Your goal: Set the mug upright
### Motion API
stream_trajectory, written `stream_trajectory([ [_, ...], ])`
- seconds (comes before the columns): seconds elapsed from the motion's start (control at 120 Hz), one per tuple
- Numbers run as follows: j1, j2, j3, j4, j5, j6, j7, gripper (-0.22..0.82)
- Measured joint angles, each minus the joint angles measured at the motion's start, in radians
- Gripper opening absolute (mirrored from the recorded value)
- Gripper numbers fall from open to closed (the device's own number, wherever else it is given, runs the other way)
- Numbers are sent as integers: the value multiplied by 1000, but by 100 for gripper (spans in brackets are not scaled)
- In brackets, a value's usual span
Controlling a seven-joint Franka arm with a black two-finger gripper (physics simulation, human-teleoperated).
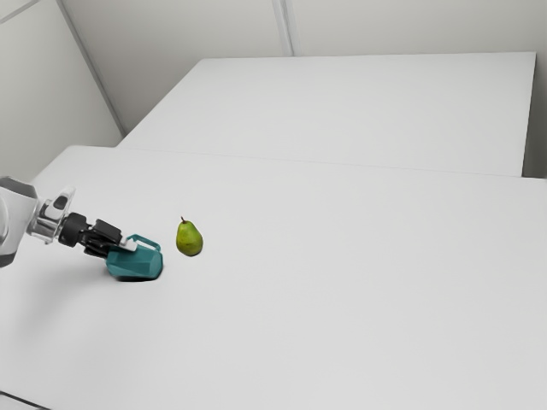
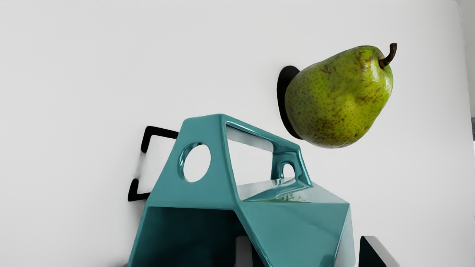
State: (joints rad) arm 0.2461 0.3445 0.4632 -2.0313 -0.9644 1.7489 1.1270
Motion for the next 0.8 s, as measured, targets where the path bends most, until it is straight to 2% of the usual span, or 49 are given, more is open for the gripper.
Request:
stream_trajectory([
  [0.8, -5, -18, 0, -4, -24, 0, 15, -12],
])
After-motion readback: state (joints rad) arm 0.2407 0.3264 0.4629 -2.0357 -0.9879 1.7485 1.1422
